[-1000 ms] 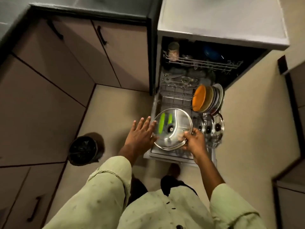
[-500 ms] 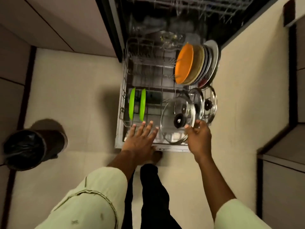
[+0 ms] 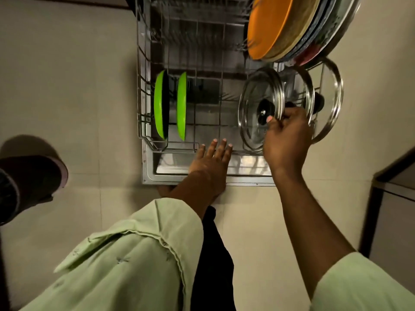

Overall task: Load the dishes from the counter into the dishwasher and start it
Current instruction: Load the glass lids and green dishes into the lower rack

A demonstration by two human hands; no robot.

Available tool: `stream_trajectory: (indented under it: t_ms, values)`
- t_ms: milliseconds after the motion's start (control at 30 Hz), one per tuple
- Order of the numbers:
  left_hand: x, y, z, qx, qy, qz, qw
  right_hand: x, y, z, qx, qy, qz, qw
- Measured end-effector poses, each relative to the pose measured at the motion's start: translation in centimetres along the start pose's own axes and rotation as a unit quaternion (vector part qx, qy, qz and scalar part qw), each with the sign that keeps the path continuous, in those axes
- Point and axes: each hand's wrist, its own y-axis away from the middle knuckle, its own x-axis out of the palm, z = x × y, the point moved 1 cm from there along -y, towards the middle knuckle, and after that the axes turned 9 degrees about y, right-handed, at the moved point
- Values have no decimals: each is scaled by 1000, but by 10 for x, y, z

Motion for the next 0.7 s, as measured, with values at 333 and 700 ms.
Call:
stream_trajectory:
  t_ms: [333, 700]
  values:
    - [13, -10, -5, -26, 30, 19, 999, 23, -6, 10, 35, 84, -65, 994]
    - [8, -11, -5, -25, 33, 31, 999, 54, -30, 12, 41, 163, -13, 986]
